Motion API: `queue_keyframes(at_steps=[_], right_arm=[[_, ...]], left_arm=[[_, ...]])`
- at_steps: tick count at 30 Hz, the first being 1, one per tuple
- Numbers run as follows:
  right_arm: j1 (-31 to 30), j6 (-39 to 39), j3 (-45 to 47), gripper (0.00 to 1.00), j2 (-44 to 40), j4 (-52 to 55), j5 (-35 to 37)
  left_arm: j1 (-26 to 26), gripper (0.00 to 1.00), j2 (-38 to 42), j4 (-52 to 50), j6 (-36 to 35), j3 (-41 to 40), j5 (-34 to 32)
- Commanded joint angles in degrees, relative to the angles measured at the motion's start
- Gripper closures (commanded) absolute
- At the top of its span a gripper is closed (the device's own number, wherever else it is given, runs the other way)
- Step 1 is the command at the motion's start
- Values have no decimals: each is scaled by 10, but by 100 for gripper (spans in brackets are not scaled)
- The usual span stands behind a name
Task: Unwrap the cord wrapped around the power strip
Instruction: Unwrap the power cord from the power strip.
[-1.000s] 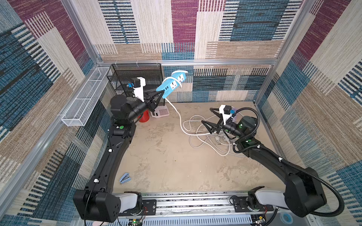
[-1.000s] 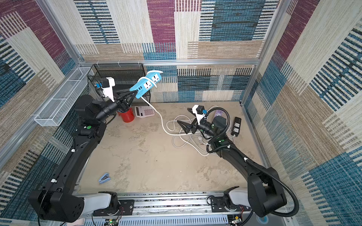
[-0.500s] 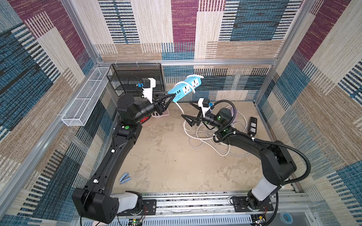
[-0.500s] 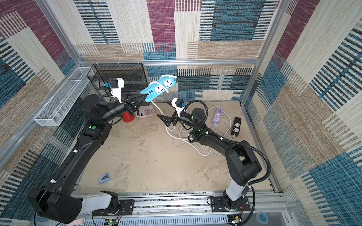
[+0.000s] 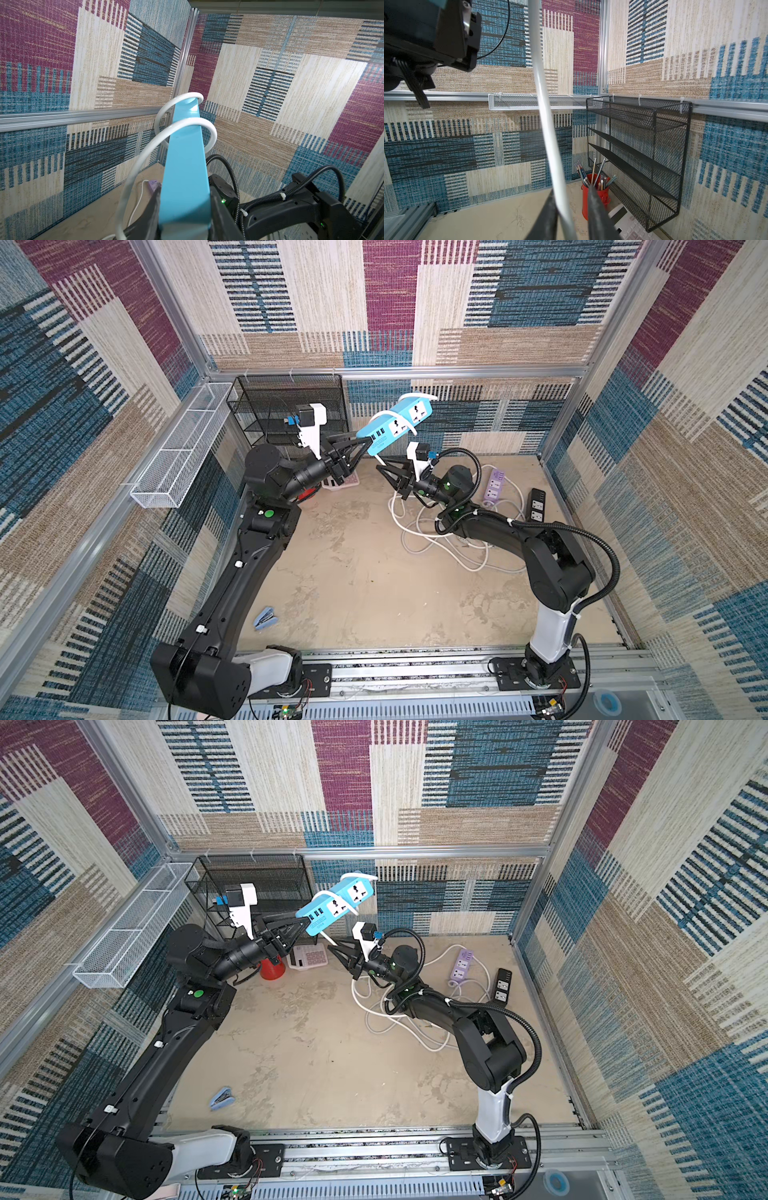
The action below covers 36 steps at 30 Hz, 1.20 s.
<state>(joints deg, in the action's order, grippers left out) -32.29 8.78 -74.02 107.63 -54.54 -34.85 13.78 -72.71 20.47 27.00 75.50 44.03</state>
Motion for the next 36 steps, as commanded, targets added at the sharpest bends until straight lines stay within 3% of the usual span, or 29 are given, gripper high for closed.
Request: queue_keyframes(at_steps=[1,9,15,25,31,36], right_arm=[[-1,9,0,100,-4,-11,15],[65,47,65,100,-45,-39,16],[119,10,32,100,-62,21,4],[193,-20,71,100,-166,39,35],[225,-36,136,100,-263,43,58],[240,-65,197,100,-347,76,78]], left_arm=[[0,100,6,45,8,-1,7],[23,100,-8,36,5,5,27],[91,100,-32,-51,-63,29,47],[115,100,-72,-203,-158,80,75],[119,100,-88,-255,-190,100,51],[115,100,-67,-280,-228,98,-16]])
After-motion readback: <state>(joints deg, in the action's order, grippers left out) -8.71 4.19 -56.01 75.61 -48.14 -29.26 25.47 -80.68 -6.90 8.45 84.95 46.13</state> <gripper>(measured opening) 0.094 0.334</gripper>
